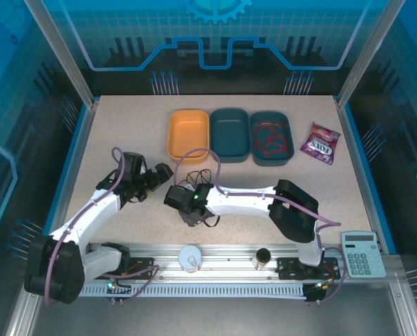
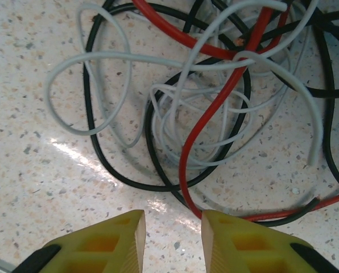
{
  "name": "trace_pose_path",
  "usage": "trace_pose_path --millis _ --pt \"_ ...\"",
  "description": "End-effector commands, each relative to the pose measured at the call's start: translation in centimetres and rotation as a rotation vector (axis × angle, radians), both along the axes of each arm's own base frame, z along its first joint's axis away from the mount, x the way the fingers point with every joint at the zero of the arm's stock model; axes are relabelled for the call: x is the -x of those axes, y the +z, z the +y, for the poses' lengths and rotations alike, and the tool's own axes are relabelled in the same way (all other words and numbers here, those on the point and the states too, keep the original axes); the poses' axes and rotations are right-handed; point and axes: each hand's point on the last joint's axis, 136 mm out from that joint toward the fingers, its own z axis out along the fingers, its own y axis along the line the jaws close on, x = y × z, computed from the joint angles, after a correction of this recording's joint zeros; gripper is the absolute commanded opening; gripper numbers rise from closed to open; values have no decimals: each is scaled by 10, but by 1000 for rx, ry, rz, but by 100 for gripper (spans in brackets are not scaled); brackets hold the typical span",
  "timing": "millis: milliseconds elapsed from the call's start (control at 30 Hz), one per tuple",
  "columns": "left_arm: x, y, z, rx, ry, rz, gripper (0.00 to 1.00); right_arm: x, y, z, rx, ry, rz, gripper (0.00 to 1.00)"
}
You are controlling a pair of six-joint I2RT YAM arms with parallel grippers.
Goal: Untangle the cables
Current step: Pick up the cable.
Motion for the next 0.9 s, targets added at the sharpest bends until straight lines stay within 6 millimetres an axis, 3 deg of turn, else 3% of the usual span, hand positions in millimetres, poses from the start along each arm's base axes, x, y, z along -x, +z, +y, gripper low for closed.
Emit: trace_pose_path --millis 0,200,700,867 --pt "4 -5 -1 30 6 15 99 -10 -4 -4 34 -16 -13 32" --pt "5 -5 -1 31 5 15 99 -18 -9 -11 70 -26 -17 32" --pt "5 -5 1 20 5 7 99 -10 -24 -8 78 -25 40 33" --pt "5 -5 1 19 5 7 99 -10 -25 -8 82 -26 40 27"
